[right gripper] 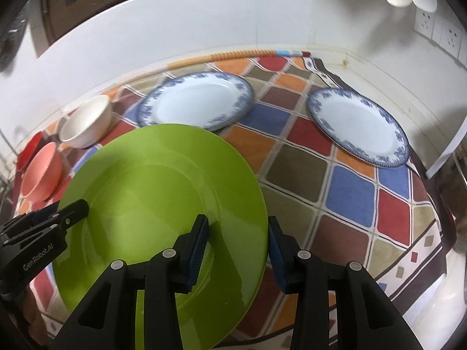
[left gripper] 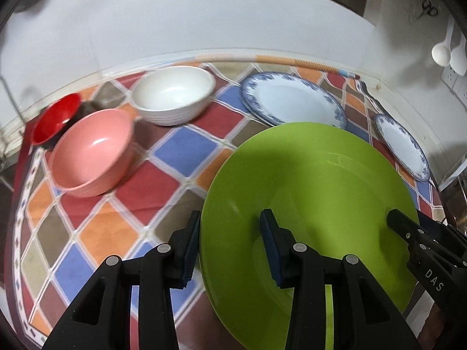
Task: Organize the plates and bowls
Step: 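Carry the green plate with both tools toward the pink bowl by the sink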
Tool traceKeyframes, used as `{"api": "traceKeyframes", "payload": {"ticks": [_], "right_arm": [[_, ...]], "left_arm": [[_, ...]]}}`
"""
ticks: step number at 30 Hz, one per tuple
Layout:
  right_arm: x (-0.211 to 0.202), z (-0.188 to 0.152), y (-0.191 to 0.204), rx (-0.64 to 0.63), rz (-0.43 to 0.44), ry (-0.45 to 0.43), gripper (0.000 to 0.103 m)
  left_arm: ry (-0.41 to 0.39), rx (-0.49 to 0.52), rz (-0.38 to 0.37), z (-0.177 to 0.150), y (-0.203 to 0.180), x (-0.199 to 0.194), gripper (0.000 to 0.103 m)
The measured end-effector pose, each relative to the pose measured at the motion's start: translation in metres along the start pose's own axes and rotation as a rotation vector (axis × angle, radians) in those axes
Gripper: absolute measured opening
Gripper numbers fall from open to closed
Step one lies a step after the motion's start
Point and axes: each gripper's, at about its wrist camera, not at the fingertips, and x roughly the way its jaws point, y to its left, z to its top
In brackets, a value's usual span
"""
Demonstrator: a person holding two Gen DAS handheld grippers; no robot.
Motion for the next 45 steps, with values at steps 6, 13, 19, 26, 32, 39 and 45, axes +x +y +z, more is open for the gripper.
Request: {"api": "traceKeyframes", "payload": {"ticks": [6,13,19,26,32,39,45], "right_arm": [[-0.018,-0.004,0.034,-0.050,0.038,-0.025,0.041],[-0.036,-0.008,0.085,-0.111,0.086,-0.041,0.041],[-0.047,-0.014,0.129,-0.168,0.135,-0.045,0.041],[-0.053,-0.025,0.184,-0.249,0.188,-0.043,0.041],[-0.052,-0.036,0.225,-0.306,0.228,-0.023,0.041],[-0.042,-0.053,0.260,-0.346,0.252,0.016,0.041],[-0.030,-0.065,0.279,-0.363,0.255,0.059,0.041]], "left_arm": [[-0.029,-0.049,0.035,-0.010,0.039,-0.027,0.040],[-0.048,-0.109,0.090,-0.024,0.090,-0.053,0.040],[-0.060,-0.165,0.134,-0.040,0.134,-0.073,0.040],[-0.051,-0.230,0.187,-0.058,0.188,-0.090,0.040],[-0.012,-0.281,0.219,-0.074,0.223,-0.094,0.040],[0.027,-0.311,0.241,-0.093,0.252,-0.089,0.040],[0.070,-0.325,0.243,-0.105,0.268,-0.076,0.040]]}}
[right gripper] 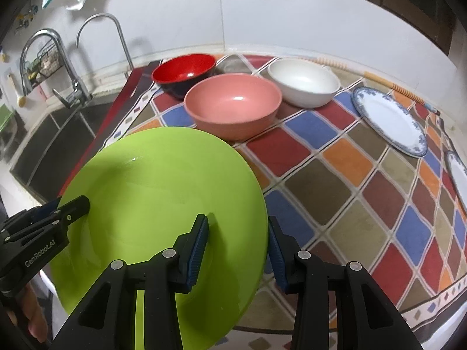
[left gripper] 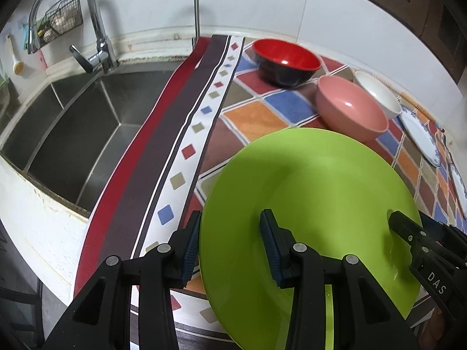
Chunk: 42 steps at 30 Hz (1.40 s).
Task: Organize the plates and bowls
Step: 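Carry the green plate with both tools toward the pink bowl by the sink, then lower the green plate onto the cloth and open both tools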
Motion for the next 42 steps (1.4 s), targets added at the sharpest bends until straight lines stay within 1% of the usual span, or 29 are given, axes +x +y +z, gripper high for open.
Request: {"api": "traceKeyframes", "payload": {"ticks": [10,20,26,31,32,35,37,38,39,40,42], "right_arm": [[0.023,-0.006,0.009,0.006,-0.010,0.054,0.041],[0.033,-0.008,0.010,0.011,-0.023,0.076,0.041],[0.037,-0.011,0.006,0.030,-0.008,0.098,0.041],[0.038,-0.012,0.005,0.032,-0.005,0.097,0.041],[0.038,-0.011,0.005,0.033,-0.004,0.095,0.041],[0.038,-0.010,0.006,0.019,-0.005,0.083,0.042],[0.034,-0.009,0.005,0.009,-0.012,0.060,0.042],[0.030,-0.008,0.004,0.011,-0.015,0.045,0.044],[0.026,-0.007,0.003,0.014,-0.019,0.028,0.051],[0.021,-0.005,0.001,0.017,-0.024,0.007,0.057],[0.010,-0.002,-0.003,0.020,-0.038,-0.037,0.062]], "left_arm": [[0.045,-0.002,-0.014,-0.002,0.004,0.022,0.040],[0.058,0.014,-0.009,-0.003,0.003,0.028,0.041],[0.056,0.029,-0.003,-0.004,0.000,0.028,0.041],[0.052,0.040,-0.013,-0.002,-0.001,0.028,0.044],[0.042,0.046,-0.008,-0.001,-0.001,0.025,0.045],[-0.004,0.064,0.008,0.003,-0.005,0.015,0.058],[-0.042,0.086,0.013,0.007,-0.011,0.005,0.060],[-0.056,0.095,0.011,0.009,-0.014,0.000,0.063],[-0.074,0.106,0.007,0.012,-0.018,-0.006,0.067],[-0.095,0.119,-0.001,0.016,-0.022,-0.012,0.069],[-0.132,0.145,-0.016,0.024,-0.031,-0.024,0.076]]}}
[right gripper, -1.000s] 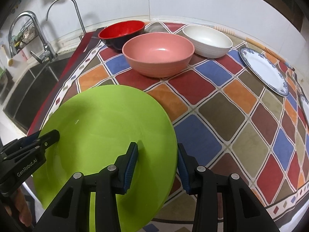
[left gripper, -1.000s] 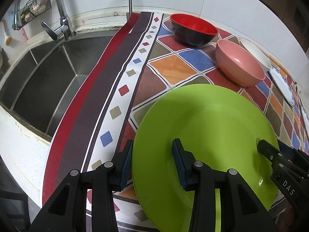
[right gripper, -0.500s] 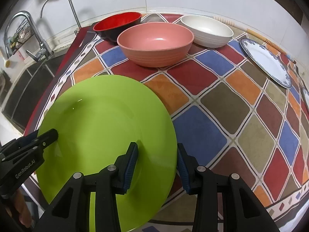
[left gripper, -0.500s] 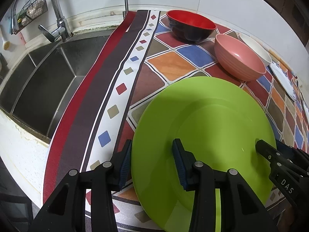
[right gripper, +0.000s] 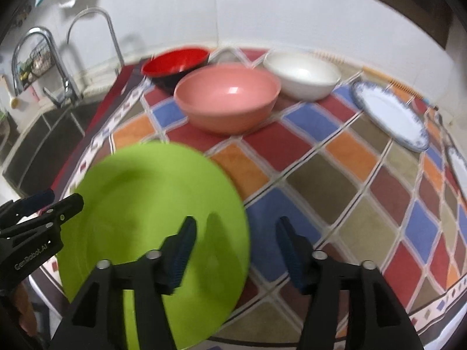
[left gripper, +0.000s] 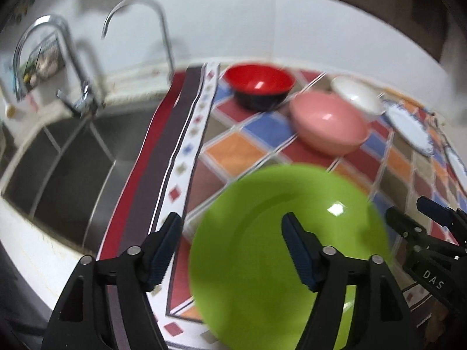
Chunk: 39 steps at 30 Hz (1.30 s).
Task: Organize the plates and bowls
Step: 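Lower the green plate onto the cloth and open both tools, then move both tools to the rim of the larger blue-and-white plate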
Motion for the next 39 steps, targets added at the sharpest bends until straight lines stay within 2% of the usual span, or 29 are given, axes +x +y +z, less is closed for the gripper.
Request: {"api": "traceKeyframes", "payload": {"ticks": [3,6,10,13,23,29,35,39], "right_arm": [[-0.014,0.008,-0.011,0.011,-0.018,-0.045,0.073],[-0.029,0.016,-0.027,0.046,-0.033,-0.084,0.077],[-0.046,0.028,-0.054,0.080,-0.072,-0.132,0.083],[-0.055,0.037,-0.079,0.119,-0.108,-0.154,0.084],[-0.067,0.057,-0.170,0.250,-0.180,-0.188,0.084],[-0.070,0.073,-0.217,0.291,-0.237,-0.199,0.084],[-0.060,0.095,-0.260,0.297,-0.267,-0.173,0.084],[-0.045,0.111,-0.287,0.319,-0.272,-0.120,0.084]], "left_arm": [[-0.066,0.040,-0.021,0.017,-0.017,-0.014,0.085],[-0.125,0.082,-0.037,0.035,-0.036,-0.024,0.090],[-0.161,0.114,-0.092,0.055,-0.067,-0.030,0.093],[-0.169,0.138,-0.139,0.068,-0.096,-0.030,0.093],[-0.183,0.197,-0.224,0.108,-0.182,-0.019,0.093],[-0.187,0.246,-0.238,0.134,-0.226,-0.010,0.093],[-0.132,0.282,-0.261,0.162,-0.266,0.013,0.093],[-0.074,0.299,-0.285,0.181,-0.291,0.033,0.093]]}}
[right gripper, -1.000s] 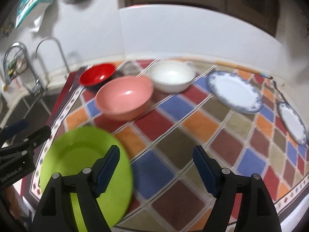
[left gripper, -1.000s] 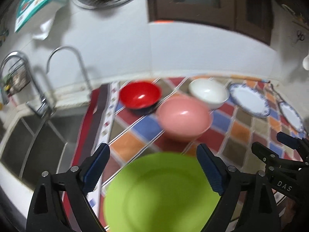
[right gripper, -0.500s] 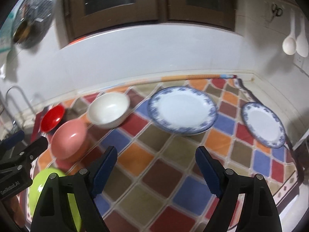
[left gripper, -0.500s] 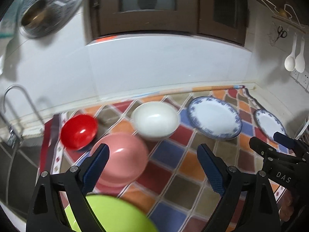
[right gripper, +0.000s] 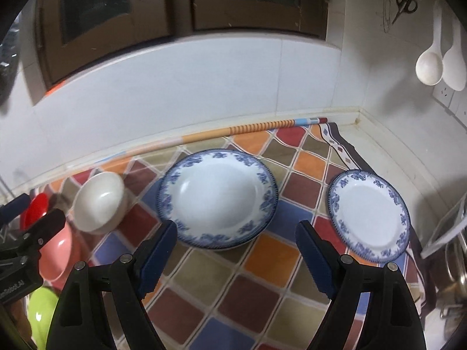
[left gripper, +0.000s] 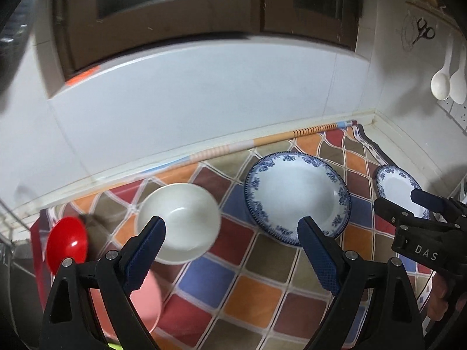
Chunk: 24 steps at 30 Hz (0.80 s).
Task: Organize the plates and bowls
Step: 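Move both tools to the rim of the larger blue-and-white plate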
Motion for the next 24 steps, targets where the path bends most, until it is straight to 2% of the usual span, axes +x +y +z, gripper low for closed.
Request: {"api": "traceKeyframes", "payload": {"ticks": [12,20,24], "right_arm": [[0.079,0.055,-0.044,0.018,-0.029,0.172,0.084],[0.147,0.072,-0.054,0.022,-0.043,0.303,0.083],[0.177,0.071,-0.058,0.055,-0.022,0.372,0.077]], "left_arm": [[0.173,0.063,-0.010,0.053,-0.027,0.103,0.088],[0.310,0.083,-0.018,0.065,-0.035,0.172,0.078],[0.348,0.108,-0.013,0.063,-0.037,0.192,0.075]]}}
